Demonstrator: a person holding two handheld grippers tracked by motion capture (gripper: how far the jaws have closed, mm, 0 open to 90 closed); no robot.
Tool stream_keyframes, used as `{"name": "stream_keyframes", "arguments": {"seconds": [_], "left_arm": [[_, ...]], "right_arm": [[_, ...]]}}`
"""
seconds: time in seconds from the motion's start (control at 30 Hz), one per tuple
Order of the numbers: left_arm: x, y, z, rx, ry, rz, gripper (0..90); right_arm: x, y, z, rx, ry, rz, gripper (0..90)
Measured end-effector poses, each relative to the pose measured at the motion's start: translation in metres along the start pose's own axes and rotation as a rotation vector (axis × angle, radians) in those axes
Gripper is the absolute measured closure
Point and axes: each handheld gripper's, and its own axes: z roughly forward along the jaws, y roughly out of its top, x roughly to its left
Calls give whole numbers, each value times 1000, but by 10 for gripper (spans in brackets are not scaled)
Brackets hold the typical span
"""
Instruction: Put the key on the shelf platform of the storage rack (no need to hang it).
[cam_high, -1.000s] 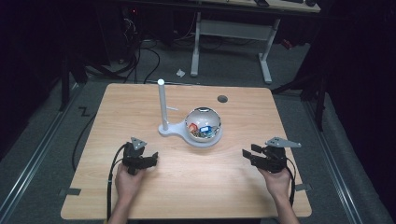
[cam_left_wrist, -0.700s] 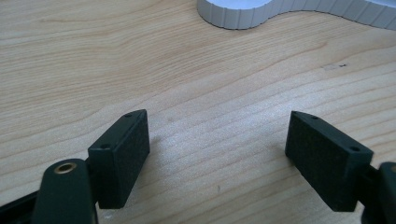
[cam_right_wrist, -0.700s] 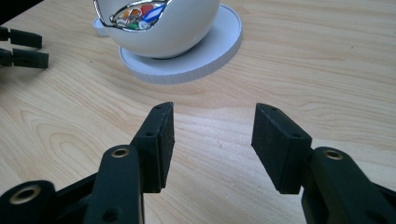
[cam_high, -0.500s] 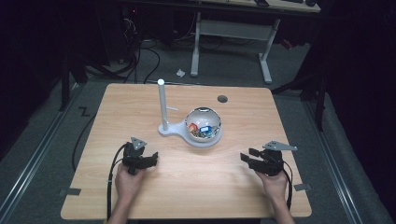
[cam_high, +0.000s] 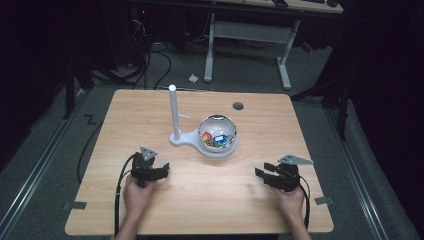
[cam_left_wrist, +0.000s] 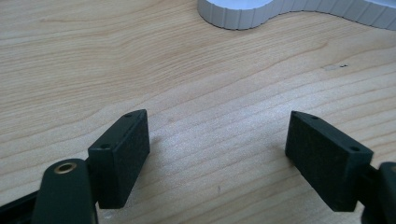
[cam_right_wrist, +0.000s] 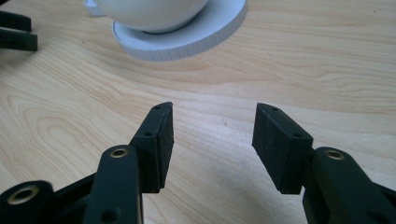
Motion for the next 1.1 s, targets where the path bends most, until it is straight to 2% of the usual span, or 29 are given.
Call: {"name": "stream_keyframes", "arguments": {"seconds": [0.27,0.63,0.87,0.9,0.97,1.0,1.03,1.07,1.1], "left_arm": [[0,0,0,0,1,-2,221],[0,0,0,0,0,0,221],[0,0,0,0,0,-1,221],[0,0,0,0,1,-1,221],[0,0,0,0,1,0,221],[0,0,0,-2,2,-1,221],[0,0,0,-2,2,-1,221],[0,0,0,-2,2,-1,221],[0,0,0,0,1,-1,221]], "right_arm": [[2,-7,6,11,-12,-1,470],[6,-19,20,54,-26,-8,463],[10,-22,21,53,-43,-33,454],[13,-22,22,58,-65,-66,447],[15,-22,23,61,-76,-77,446],[21,-22,25,71,-115,-135,439],[21,-22,25,71,-115,-135,439],[25,-22,26,76,-136,-171,434],[25,-22,26,77,-134,-162,433]]}}
